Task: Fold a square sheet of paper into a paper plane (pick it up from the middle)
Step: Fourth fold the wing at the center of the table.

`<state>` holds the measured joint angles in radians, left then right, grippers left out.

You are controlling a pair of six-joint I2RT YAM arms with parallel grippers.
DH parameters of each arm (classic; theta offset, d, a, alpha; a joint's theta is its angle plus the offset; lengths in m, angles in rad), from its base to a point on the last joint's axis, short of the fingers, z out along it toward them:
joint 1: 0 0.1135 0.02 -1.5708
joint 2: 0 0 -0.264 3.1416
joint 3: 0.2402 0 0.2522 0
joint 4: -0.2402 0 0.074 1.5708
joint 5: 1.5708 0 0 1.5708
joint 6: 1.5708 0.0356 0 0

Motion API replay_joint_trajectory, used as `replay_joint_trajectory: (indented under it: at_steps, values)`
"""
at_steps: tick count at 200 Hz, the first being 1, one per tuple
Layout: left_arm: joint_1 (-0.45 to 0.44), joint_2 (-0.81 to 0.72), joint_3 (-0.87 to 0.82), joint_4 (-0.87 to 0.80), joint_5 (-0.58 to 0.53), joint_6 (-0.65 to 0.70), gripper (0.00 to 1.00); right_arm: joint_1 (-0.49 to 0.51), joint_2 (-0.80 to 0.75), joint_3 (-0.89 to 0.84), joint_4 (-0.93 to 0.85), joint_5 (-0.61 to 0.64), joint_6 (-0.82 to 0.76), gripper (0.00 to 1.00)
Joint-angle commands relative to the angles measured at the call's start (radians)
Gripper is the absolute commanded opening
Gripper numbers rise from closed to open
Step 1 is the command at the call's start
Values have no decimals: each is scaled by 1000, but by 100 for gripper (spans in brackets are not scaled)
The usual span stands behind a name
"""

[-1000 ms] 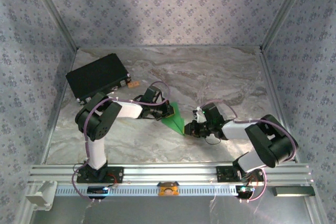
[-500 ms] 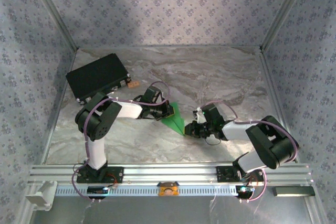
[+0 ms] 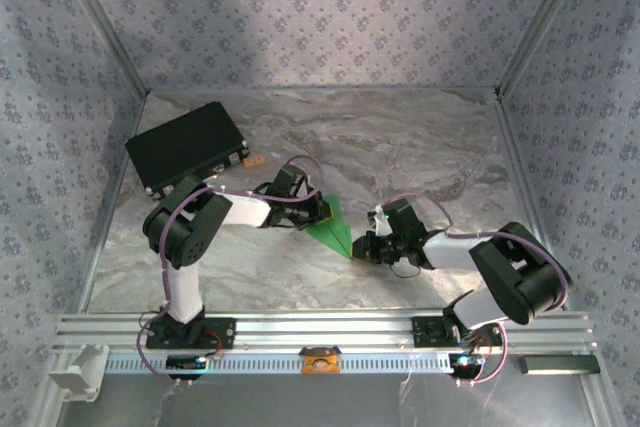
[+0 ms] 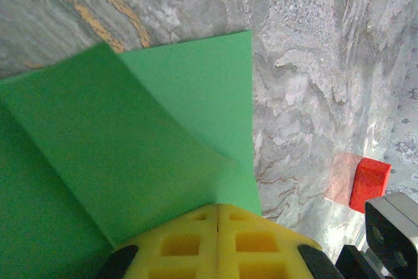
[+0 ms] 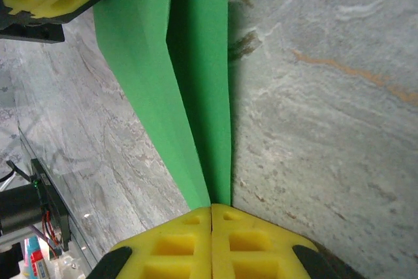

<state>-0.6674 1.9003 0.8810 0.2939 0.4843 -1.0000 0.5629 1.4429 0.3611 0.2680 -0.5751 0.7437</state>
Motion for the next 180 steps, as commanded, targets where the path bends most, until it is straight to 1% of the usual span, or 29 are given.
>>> replay_joint_trajectory:
  at_steps: [1, 22, 42, 59, 75, 106, 131, 180]
  values:
    - [10, 22, -28, -48, -32, 3, 2, 16, 7, -62, -184, 35, 15, 8]
    - [11, 22, -25, -57, -30, 8, 2, 10, -67, -47, -200, 39, 20, 10]
    - [10, 22, -29, -57, -32, 9, 2, -2, -130, -15, -201, -12, 16, 15]
    - [9, 21, -30, -55, -30, 11, 2, -18, -169, 27, -250, -6, 2, 15]
    - [8, 23, -30, -52, -29, 9, 2, -38, -179, 56, -259, -1, -8, 14]
    - [9, 23, -27, -58, -26, 14, 2, -47, -119, 128, -240, -34, -26, 9]
    - [9, 26, -26, -54, -25, 11, 2, -29, -39, 192, -196, -63, -25, 6]
    - [9, 29, -24, -55, -24, 11, 2, 23, 133, 324, -224, -38, -63, 4]
